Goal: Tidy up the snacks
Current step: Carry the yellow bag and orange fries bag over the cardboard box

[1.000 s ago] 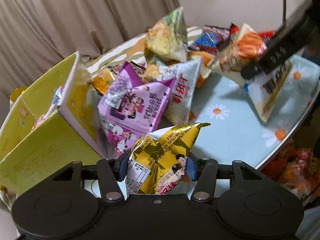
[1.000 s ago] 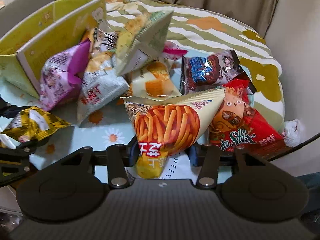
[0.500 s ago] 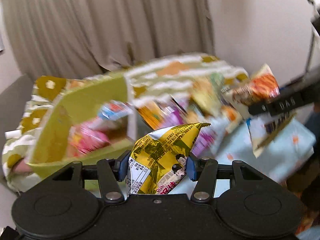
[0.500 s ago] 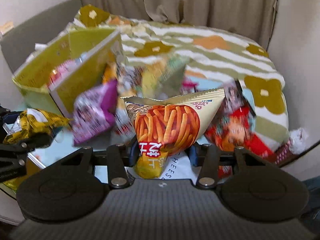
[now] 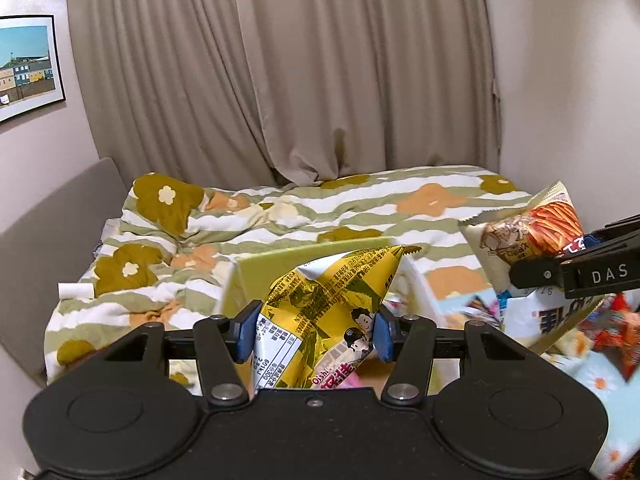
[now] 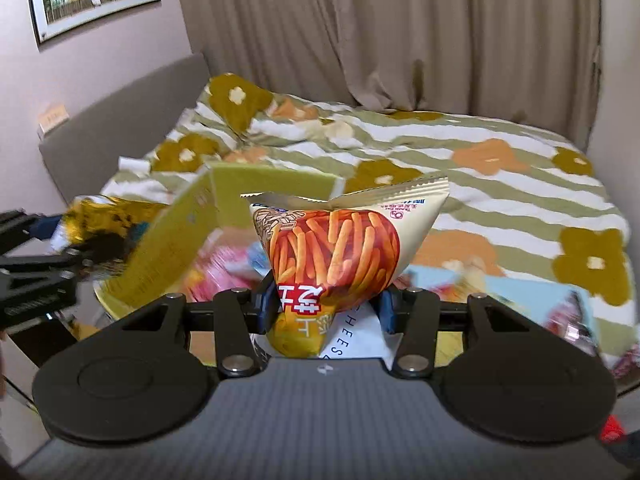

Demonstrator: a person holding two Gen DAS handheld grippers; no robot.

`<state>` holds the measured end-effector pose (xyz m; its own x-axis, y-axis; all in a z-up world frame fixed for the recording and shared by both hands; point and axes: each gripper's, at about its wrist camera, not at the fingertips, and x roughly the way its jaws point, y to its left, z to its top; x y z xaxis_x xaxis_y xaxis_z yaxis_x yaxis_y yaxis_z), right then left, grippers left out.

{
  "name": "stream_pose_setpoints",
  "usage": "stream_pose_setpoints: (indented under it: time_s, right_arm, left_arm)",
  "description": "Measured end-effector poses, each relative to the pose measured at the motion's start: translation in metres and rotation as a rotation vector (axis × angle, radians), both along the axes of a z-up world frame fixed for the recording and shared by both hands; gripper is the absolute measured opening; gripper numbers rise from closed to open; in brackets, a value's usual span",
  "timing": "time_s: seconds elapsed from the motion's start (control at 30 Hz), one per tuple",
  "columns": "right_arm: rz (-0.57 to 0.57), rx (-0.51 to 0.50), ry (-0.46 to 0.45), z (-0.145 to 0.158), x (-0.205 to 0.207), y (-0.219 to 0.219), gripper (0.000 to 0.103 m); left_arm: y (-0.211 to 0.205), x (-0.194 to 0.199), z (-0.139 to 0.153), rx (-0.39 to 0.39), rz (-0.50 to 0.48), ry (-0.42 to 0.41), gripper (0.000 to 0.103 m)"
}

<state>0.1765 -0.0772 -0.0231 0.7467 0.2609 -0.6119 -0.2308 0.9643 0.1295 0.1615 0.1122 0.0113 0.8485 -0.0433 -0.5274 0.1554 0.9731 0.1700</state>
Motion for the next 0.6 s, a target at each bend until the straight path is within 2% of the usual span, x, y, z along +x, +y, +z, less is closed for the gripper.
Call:
stream_pose_setpoints:
  time_s: [0.13, 0.3, 0.5, 0.6]
  right_arm:
    - [-0.009, 0.019, 0.009, 0.004, 0.04, 0.039, 0.063]
    - [-0.054, -0.007, 0.037, -0.002, 0.09, 0.083, 0.063]
    - [-0.121, 0.003, 0.075, -0.02, 0.122, 0.107, 0.063]
    - [-0.154, 0.007, 0.078, -0.025, 0.13, 0.112, 0.063]
  left_arm:
    - [0.018, 0.043, -0.007, 0.008, -0.011, 0.031, 0.06]
    - [0.032, 0.093, -0.023, 0.003, -0.041, 0.096, 0.06]
    - [0.045, 0.142, -0.047, -0.003, -0.072, 0.174, 0.061]
    - [0.049, 0.162, -0.057, -0.012, -0.064, 0.215, 0.068]
